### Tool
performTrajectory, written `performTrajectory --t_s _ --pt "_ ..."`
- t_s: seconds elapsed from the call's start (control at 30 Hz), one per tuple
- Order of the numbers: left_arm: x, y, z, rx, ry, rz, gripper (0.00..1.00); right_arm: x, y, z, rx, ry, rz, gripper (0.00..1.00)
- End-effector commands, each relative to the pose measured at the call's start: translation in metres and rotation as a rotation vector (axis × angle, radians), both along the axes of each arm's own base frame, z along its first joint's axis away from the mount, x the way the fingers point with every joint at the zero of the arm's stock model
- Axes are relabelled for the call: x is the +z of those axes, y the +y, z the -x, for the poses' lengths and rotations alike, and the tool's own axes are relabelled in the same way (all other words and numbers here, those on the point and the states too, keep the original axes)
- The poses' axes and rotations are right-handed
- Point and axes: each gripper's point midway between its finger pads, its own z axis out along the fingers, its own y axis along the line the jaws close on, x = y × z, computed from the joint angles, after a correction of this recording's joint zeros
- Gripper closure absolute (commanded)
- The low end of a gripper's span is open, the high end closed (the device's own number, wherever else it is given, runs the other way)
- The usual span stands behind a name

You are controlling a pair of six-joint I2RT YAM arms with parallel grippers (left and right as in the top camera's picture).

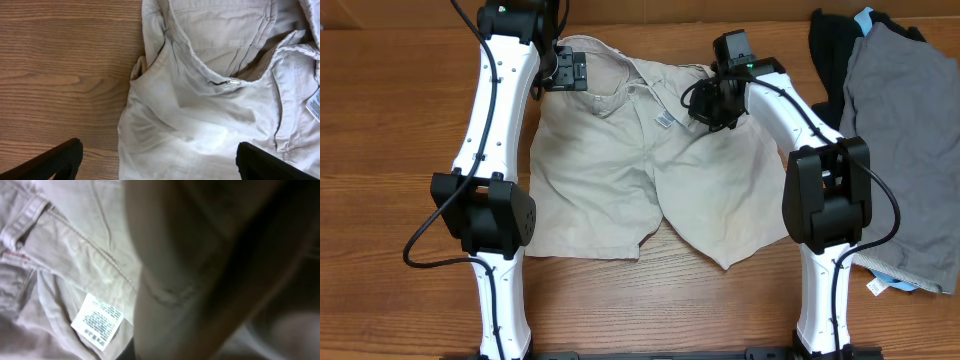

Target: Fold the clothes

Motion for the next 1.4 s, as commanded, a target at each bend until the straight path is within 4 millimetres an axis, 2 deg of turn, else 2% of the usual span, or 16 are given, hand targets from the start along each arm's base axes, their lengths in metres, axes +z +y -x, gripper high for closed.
performTrajectory --t_s 0.0,0.1,0.33,0.43,0.6,0.73,0.83,0.87,0.93,0.97,1.0,1.07,1.23,1.37 --pt "0.013 0.000 0.000 -0.022 -0.027 0.009 0.00 0.012 0.009 -0.001 0.019 -0.023 -0.034 0.96" --pt "0.013 0.000 0.000 -0.022 -0.028 0.009 0.00 0.034 0.013 -0.009 0.043 -0.068 -0.057 0.96" --pt "0.013 0.000 -0.001 -0.021 -0.032 0.010 0.00 0.123 0.021 -0.037 0.055 -0.252 -0.101 0.96" --pt "0.014 -0.001 -0.003 -0.022 -0.038 0.012 0.00 0.151 0.023 -0.054 0.049 -0.352 -0.111 0.96" --pt "0.014 -0.007 -0.004 -0.030 -0.043 0.050 0.00 0.164 0.006 -0.087 -0.060 -0.484 -0.038 0.96" --pt "0.015 -0.014 -0.006 -0.042 -0.051 0.084 0.01 0.176 -0.018 -0.115 -0.183 -0.603 0.049 0.96" --pt "0.015 -0.019 -0.006 -0.051 -0.051 0.104 0.01 0.177 -0.042 -0.132 -0.309 -0.645 0.062 0.96" --pt "0.015 -0.020 -0.006 -0.053 -0.051 0.104 0.01 0.174 -0.048 -0.137 -0.345 -0.648 0.059 0.90" --pt "0.015 -0.021 -0.006 -0.054 -0.050 0.104 0.01 0.168 -0.062 -0.146 -0.408 -0.650 0.039 0.49" --pt "0.015 -0.021 -0.006 -0.055 -0.050 0.104 0.01 0.164 -0.067 -0.149 -0.429 -0.644 0.032 0.21" --pt "0.015 -0.021 -0.006 -0.055 -0.049 0.104 0.01 0.163 -0.075 -0.150 -0.448 -0.642 0.028 0.00" --pt "0.015 -0.020 -0.006 -0.055 -0.049 0.103 0.01 0.161 -0.085 -0.151 -0.469 -0.627 0.022 0.00" --pt "0.016 -0.021 -0.009 -0.058 -0.064 0.103 0.00 0.182 -0.097 -0.140 -0.425 -0.589 -0.069 0.00" --pt "0.018 -0.016 -0.013 -0.053 -0.079 0.088 0.00 0.186 -0.083 -0.112 -0.305 -0.494 -0.114 0.00"
